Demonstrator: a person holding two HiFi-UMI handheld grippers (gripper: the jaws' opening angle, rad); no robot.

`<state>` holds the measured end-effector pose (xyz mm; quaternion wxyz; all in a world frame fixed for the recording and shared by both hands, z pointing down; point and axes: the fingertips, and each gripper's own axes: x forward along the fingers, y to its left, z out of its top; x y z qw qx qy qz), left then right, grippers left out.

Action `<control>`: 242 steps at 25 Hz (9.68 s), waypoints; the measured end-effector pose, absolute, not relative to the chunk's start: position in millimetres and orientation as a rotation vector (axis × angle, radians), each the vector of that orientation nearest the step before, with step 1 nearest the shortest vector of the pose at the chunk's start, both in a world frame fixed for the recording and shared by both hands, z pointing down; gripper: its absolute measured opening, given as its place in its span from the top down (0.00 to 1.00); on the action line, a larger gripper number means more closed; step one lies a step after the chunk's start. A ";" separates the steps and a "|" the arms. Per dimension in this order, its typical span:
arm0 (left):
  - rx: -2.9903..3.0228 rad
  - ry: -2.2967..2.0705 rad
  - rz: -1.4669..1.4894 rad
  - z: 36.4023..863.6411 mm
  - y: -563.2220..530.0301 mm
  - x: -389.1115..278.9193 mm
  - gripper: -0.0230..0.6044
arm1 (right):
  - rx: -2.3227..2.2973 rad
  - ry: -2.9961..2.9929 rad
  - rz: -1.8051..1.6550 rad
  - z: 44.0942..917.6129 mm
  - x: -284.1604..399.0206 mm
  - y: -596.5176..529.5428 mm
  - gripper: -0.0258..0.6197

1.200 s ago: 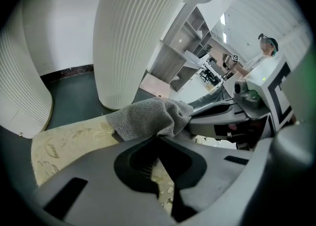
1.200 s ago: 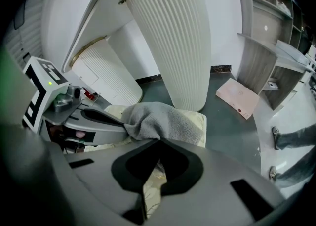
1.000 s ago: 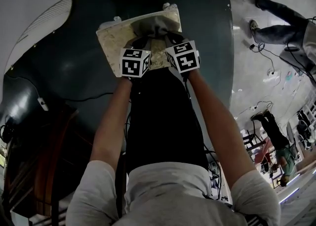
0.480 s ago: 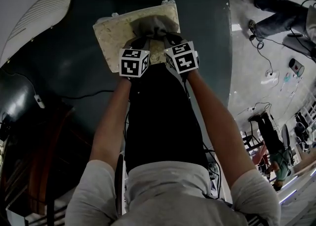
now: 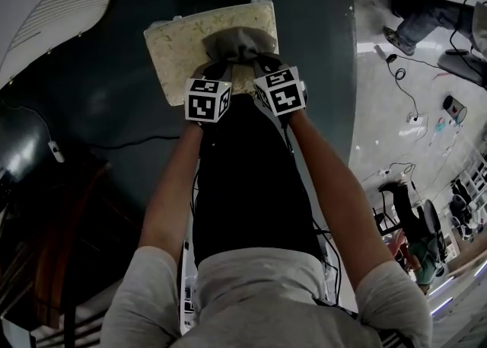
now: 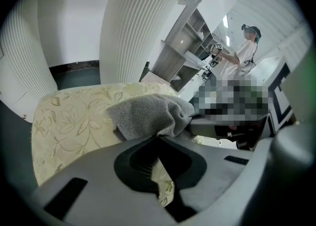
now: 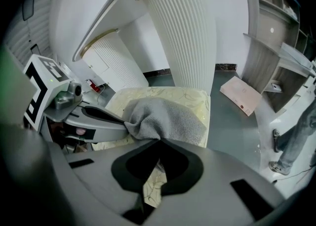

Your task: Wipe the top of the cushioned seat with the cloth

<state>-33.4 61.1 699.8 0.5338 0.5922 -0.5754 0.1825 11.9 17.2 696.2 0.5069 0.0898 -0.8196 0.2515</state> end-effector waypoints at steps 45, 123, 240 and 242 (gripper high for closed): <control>1.397 -1.294 0.566 699.7 141.0 40.4 0.93 | 0.255 -1.974 0.731 698.5 75.2 101.5 0.94; 1.788 -0.839 0.977 694.7 -63.2 -7.6 0.93 | 0.827 -1.929 1.076 702.1 32.7 -74.4 0.94; 1.846 -2.220 0.095 84.9 284.9 196.3 0.93 | 0.655 -2.803 -0.089 59.8 251.0 250.4 0.94; 1.844 -2.231 0.096 84.5 285.2 209.6 0.93 | 0.638 -2.810 -0.099 60.2 262.6 250.1 0.94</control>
